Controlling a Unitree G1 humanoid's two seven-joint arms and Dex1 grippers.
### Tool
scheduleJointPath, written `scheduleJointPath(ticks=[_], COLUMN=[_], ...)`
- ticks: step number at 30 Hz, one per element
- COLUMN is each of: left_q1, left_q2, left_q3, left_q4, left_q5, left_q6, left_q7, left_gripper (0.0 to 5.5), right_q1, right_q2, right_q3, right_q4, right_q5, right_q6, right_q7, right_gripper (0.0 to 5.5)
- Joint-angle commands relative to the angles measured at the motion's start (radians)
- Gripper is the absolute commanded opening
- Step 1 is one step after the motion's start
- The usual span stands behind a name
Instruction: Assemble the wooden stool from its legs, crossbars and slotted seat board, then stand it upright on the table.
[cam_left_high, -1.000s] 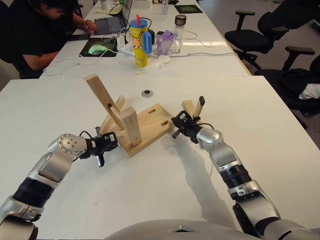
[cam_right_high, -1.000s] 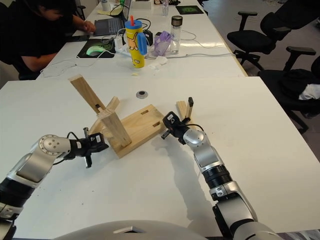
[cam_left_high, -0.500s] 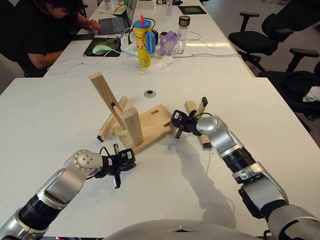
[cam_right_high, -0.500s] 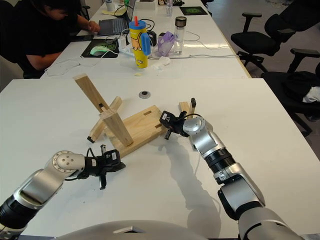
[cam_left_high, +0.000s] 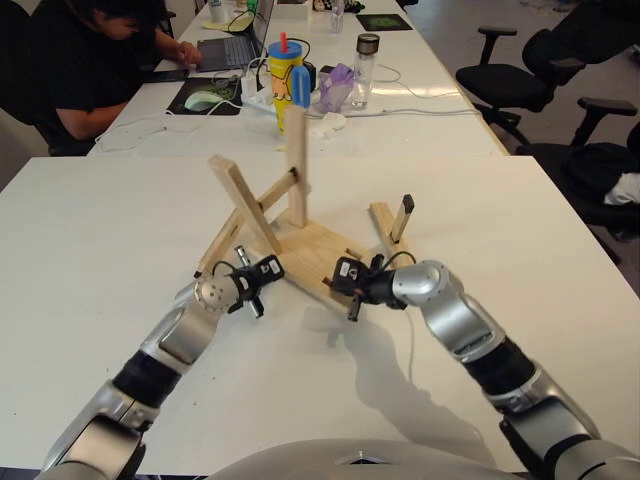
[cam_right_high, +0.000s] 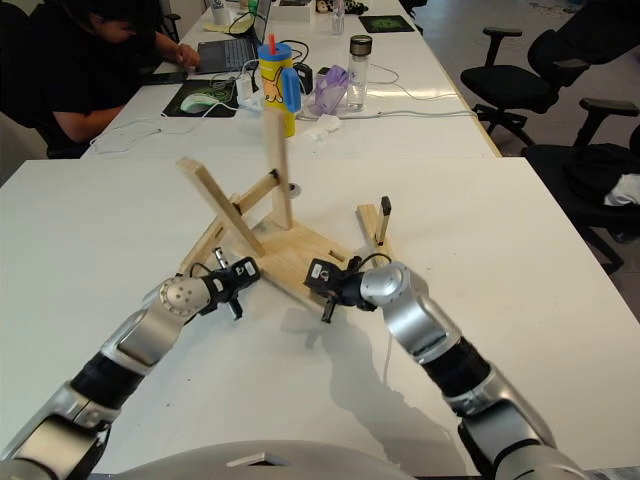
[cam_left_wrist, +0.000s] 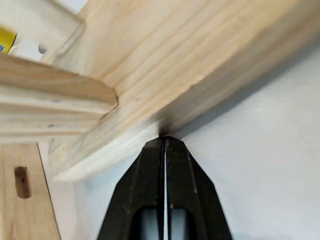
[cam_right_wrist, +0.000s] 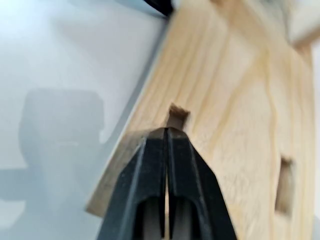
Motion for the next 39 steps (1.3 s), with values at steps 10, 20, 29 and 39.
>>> scheduleJointPath(ticks=[10, 20, 29, 39], left_q1=[-0.244, -0.040, 0.089, 0.105], left_q2=[-0.160, -0.079, -0.142, -0.153], left_q3=[0.027, 0.244, 0.474, 0.428], left_q4=[0.493, 0.068, -0.189, -0.251], left_q5=[0.017, -0.085, -0.436, -0.542], left_q6=[-0.273, -0.184, -0.048, 0.031], left_q7=[-0.012, -0.013, -0.088, -0.119], left_gripper=[0.03, 0.26, 1.59, 3.04], right_q1=[0.011, 0.248, 0.276, 0.216], right_q2=[0.210, 0.252, 0.271, 0.160], right_q3=[-0.032, -0.374, -0.674, -0.635], right_q4=[0.169, -0.338, -0.349, -0.112], right_q5=[-0.004, 0.106, 0.234, 0.259], right_q6=[-0.043, -0.018, 0.118, 0.179], right_q7=[-0.234, -0.419, -0.505, -0.480], right_gripper=[0.00, 0.19, 1.50, 3.10])
